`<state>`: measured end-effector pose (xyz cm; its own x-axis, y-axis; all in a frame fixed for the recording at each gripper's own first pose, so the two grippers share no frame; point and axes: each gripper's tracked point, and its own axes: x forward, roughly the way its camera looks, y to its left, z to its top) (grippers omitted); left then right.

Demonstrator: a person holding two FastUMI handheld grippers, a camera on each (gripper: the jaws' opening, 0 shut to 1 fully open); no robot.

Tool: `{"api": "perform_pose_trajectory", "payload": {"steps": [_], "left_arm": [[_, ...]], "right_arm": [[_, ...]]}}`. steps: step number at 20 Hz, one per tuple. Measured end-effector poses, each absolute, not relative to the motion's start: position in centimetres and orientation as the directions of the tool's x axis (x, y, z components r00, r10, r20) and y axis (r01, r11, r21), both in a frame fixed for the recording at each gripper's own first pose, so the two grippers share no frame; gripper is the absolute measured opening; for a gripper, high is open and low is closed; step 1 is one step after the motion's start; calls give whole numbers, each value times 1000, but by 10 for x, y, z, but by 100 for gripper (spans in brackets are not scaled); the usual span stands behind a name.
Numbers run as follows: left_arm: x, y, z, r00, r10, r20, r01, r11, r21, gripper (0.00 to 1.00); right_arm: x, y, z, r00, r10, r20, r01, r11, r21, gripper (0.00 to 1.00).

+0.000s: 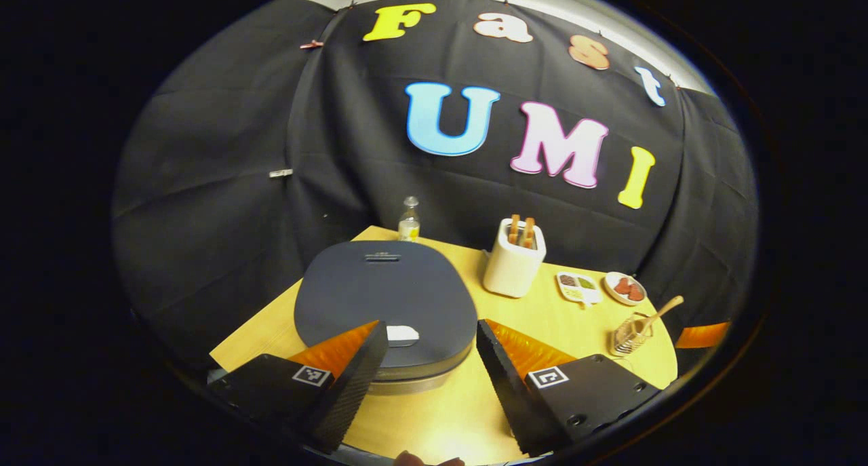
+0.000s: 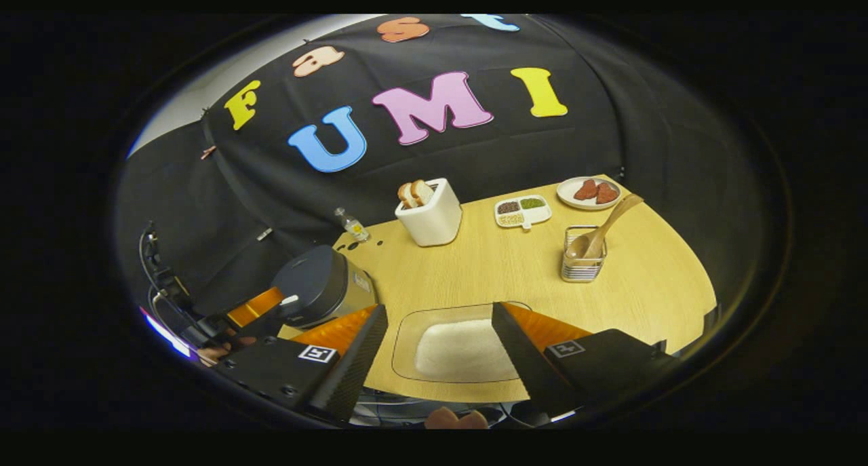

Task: Close the left gripper, press the button to open the rice cooker; take a wooden spoon from the chopstick holder with the right hand, scoop a spoonful of rice and pour it into the rice cooker, then put the wooden spoon back into the chopstick holder.

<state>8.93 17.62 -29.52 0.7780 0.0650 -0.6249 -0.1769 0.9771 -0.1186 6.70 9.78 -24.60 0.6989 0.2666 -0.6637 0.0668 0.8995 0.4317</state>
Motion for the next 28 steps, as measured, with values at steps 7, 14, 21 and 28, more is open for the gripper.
{"api": "perform_pose_trajectory", "payload": {"steps": [7,14,21,28], "left_arm": [[85,133,-240,839,-73,-539,-12,988,-153,90],[79,100,-210,862,-153,-483,53,975,-213,90],[78,64,-131,934,-169,-316,127,981,-149,90],[63,39,-107,958,-129,-256,84,980,-179,92]], "right_arm": [[80,54,-210,777,151,-611,119,918,378,96],[74,10,-171,852,-19,-523,175,952,250,97],[80,-18,-115,931,-100,-350,158,977,144,96],[81,-30,-91,958,-120,-262,141,988,65,97]]}}
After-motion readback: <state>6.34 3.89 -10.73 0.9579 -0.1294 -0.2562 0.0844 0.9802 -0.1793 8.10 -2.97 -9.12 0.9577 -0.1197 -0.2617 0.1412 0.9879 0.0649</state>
